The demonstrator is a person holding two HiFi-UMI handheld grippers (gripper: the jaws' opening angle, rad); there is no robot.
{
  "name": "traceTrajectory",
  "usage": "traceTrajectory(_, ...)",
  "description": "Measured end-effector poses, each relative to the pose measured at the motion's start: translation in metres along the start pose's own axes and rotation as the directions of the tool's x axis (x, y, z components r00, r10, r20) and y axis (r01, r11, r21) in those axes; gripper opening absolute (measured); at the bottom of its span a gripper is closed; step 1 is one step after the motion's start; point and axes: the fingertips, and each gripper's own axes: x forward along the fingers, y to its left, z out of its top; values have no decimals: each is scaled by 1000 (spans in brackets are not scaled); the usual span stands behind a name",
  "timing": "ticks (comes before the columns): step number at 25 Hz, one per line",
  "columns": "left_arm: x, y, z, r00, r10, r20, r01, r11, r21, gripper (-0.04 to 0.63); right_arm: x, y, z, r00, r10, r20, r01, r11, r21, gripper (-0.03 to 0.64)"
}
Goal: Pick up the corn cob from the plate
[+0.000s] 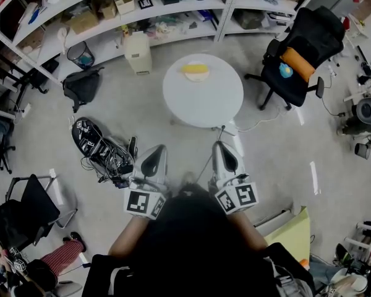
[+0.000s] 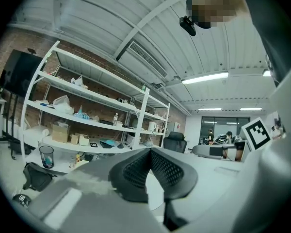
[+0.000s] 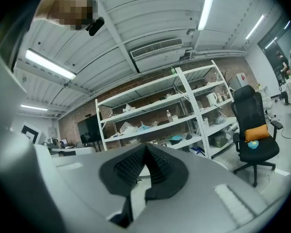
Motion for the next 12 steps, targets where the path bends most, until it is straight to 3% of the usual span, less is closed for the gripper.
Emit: traceTrajectory(12,31,-23,-4,996,85,6,-85,996,-1,6,-4,-47,7,999,49,-18,-48,999,23,9)
